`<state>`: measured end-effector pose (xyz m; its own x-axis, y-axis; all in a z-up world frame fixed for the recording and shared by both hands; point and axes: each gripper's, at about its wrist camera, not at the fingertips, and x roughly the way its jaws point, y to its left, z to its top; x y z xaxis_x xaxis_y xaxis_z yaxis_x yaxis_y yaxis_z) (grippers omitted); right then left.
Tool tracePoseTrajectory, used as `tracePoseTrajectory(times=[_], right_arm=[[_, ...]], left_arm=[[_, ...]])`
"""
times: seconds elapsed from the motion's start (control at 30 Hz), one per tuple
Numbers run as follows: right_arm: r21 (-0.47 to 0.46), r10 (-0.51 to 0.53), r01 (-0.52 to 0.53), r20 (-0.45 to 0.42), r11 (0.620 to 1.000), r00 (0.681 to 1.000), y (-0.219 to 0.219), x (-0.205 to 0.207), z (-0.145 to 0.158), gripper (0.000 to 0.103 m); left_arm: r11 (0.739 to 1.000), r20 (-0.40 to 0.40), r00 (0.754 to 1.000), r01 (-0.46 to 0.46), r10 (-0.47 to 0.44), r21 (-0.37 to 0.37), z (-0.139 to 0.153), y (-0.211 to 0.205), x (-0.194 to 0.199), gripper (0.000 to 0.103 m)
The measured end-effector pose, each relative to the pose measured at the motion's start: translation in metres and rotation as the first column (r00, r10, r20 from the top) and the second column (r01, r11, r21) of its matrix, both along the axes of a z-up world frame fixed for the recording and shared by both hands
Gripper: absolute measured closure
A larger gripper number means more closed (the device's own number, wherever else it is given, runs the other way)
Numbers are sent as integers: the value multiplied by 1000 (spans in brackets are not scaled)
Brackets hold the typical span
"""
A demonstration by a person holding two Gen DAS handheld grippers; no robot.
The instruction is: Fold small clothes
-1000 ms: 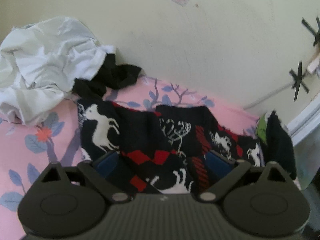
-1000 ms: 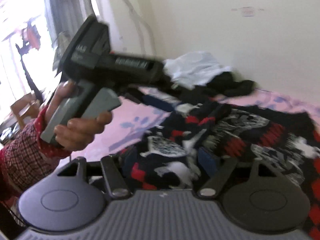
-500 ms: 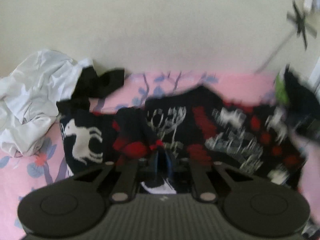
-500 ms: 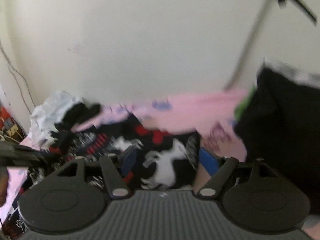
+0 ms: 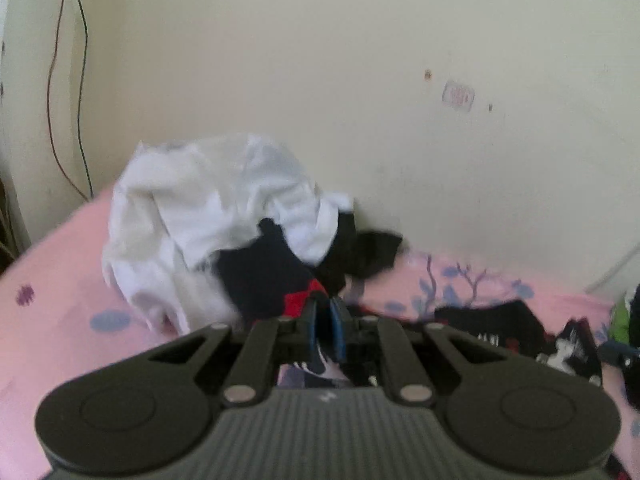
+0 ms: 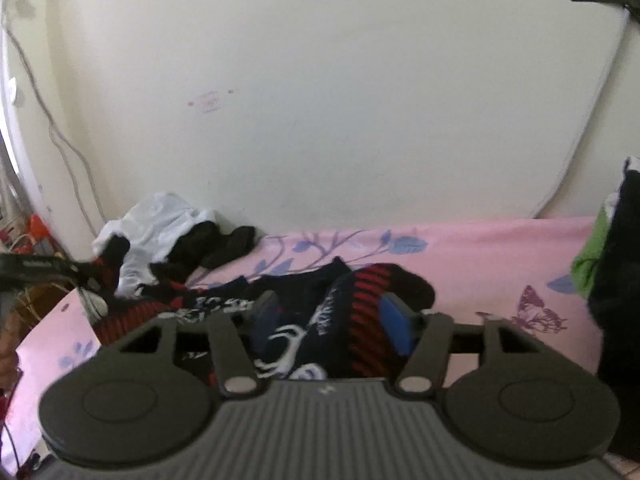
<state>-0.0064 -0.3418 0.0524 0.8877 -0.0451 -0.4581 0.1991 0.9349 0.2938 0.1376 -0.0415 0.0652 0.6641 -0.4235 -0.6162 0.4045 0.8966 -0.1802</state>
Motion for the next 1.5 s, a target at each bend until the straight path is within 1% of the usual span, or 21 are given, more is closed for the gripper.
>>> tracePoseTrajectory(times=[0.07, 0.13, 0.23, 0.33, 0.4, 0.43, 0.5, 0.6, 0.67, 0.73, 0.8, 0.87, 1.0, 1.03, 1.07, 1.1, 1.23, 1.33, 1.4, 1.47, 1.5], right_arm=[[-25, 52, -53, -46, 998, 998, 9, -2, -7, 48], [-134, 62, -87, -176, 987, 982, 22, 9, -23, 55], [-250, 68, -117, -199, 961, 978, 28, 5, -28, 65], [-237, 27, -76, -204, 969, 979, 17, -7, -25, 74], [-238, 2, -51, -202, 970, 979, 18, -17, -23, 79], [-239, -14, -35, -198, 970, 980, 19, -22, -21, 77], [-239, -60, 19, -165, 971, 985, 18, -39, -12, 58], [-164, -99, 79, -118, 983, 988, 1, -59, -2, 56], [-104, -121, 111, -101, 988, 987, -11, -62, 3, 50], [-45, -131, 128, -93, 991, 987, -16, -60, 3, 45], [-7, -103, 103, -95, 995, 990, -14, -52, -2, 44], [6, -62, 64, -122, 998, 991, -4, -47, -9, 43], [-6, 19, -20, -127, 1000, 992, 21, -61, -15, 40], [-25, 37, -40, -133, 999, 990, 28, -66, -17, 49], [-54, 38, -47, -154, 997, 987, 33, -68, -21, 85], [-102, 23, -41, -172, 994, 985, 37, -72, -25, 103], [-113, -96, 81, -133, 990, 987, 34, -93, -26, 103], [-142, -97, 77, -138, 987, 986, 45, -96, -31, 103], [-125, -59, 40, -147, 991, 987, 41, -95, -24, 91], [-61, -80, 74, -90, 995, 993, 25, -101, -13, 54], [-32, -103, 101, -53, 994, 993, 15, -103, -5, 47]], left_arm=[[1000, 3, 1000, 22, -22, -5, -4, -3, -4, 95], [996, 2, 997, 71, -71, -57, -2, -8, -6, 95], [973, 62, 976, 213, -208, -87, 11, -27, -26, 95], [921, 114, 916, 388, -384, -18, 18, -62, -56, 91], [874, 67, 871, 483, -486, 58, 12, -88, -69, 79], [841, 26, 843, 535, -538, 76, 6, -97, -73, 64], [808, -26, 814, 580, -581, 103, -2, -102, -77, 61], [865, -11, 869, 494, -495, 88, 2, -81, -63, 53], [913, -40, 912, 408, -408, -14, 9, -58, -41, 49], [942, -83, 940, 324, -330, -87, 12, -43, -20, 49], [955, -116, 949, 285, -294, -85, 10, -41, -9, 49], [960, -156, 948, 279, -279, -24, -1, -52, -3, 49], [948, -181, 937, 313, -298, 60, -24, -72, -12, 54], [945, -179, 936, 319, -303, 69, -29, -76, -14, 57], [945, -173, 938, 318, -301, 77, -32, -78, -17, 62], [945, -163, 941, 314, -296, 92, -35, -80, -18, 63], [937, -138, 935, 339, -325, 86, -33, -82, -29, 66], [927, -107, 941, 336, -322, 165, -39, -92, -36, 65], [927, -92, 944, 329, -317, 182, -41, -95, -37, 64], [930, -96, 945, 326, -314, 170, -39, -92, -37, 64], [931, -97, 945, 326, -313, 162, -39, -91, -36, 64]])
